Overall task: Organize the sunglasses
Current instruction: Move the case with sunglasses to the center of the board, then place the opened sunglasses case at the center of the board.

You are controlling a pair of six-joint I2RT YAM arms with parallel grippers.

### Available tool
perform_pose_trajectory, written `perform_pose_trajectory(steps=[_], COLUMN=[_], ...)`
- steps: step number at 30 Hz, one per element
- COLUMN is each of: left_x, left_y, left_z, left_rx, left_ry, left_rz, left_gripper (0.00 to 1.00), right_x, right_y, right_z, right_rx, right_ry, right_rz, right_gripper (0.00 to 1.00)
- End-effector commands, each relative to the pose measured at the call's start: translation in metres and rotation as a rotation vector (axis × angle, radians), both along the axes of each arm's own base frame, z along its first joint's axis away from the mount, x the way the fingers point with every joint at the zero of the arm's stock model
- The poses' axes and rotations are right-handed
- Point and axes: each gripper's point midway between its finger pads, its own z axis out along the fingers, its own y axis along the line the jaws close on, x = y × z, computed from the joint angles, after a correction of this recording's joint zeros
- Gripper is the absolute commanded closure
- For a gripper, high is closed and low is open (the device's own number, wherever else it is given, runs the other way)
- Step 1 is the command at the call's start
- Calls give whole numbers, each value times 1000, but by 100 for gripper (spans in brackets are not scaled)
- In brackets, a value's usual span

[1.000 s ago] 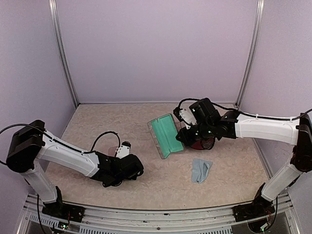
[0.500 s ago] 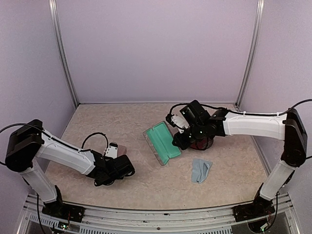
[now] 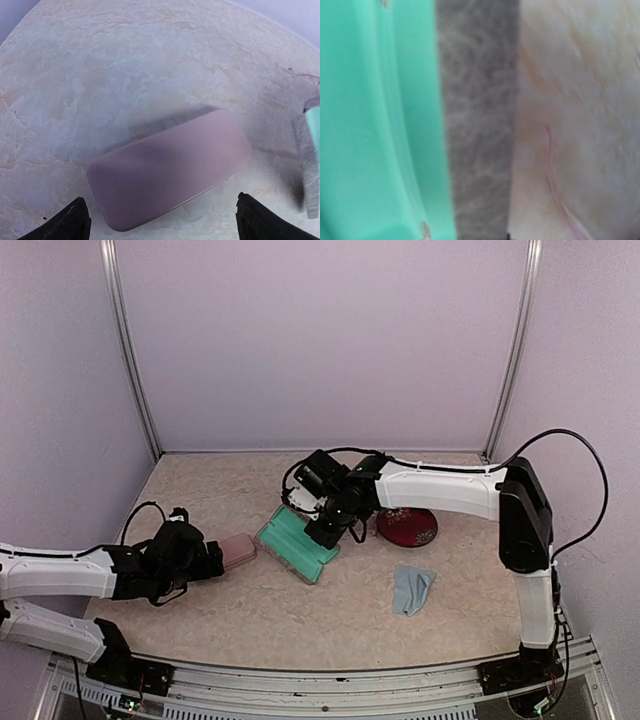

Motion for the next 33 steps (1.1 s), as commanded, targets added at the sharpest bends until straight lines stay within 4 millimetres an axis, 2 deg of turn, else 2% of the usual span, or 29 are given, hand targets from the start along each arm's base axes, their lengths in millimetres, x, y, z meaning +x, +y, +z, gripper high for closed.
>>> perform_pose_trajectory(steps=[1, 9, 19, 24, 27, 31, 33], left_x=[2, 1, 4, 6, 6, 7, 7], left_y=[-5, 10, 26, 32, 32, 31, 31], left_z=[20, 34, 55, 61, 61, 58, 57], left_rx=[-69, -109, -138, -139, -139, -130, -127], left_ry=[-43, -79, -134, -144, -145, -135, -134], left_rz=[-29, 7, 49, 58, 56, 49, 46], left_gripper=[1, 1, 1, 1, 1, 1, 1], right_x=[-7, -32, -54, -57, -57, -59, -62], right_y=[6, 26, 89, 106, 112, 119, 118], right_z=[2, 2, 3, -5, -5, 11, 20], right_rx=[-189, -338, -394, -453, -442, -351, -296], right_ry=[-81, -196, -363, -435, -456, -462, -459], right_rz=[81, 258, 460, 509, 502, 475, 463], right_gripper=[100, 100, 100, 100, 85, 63, 43])
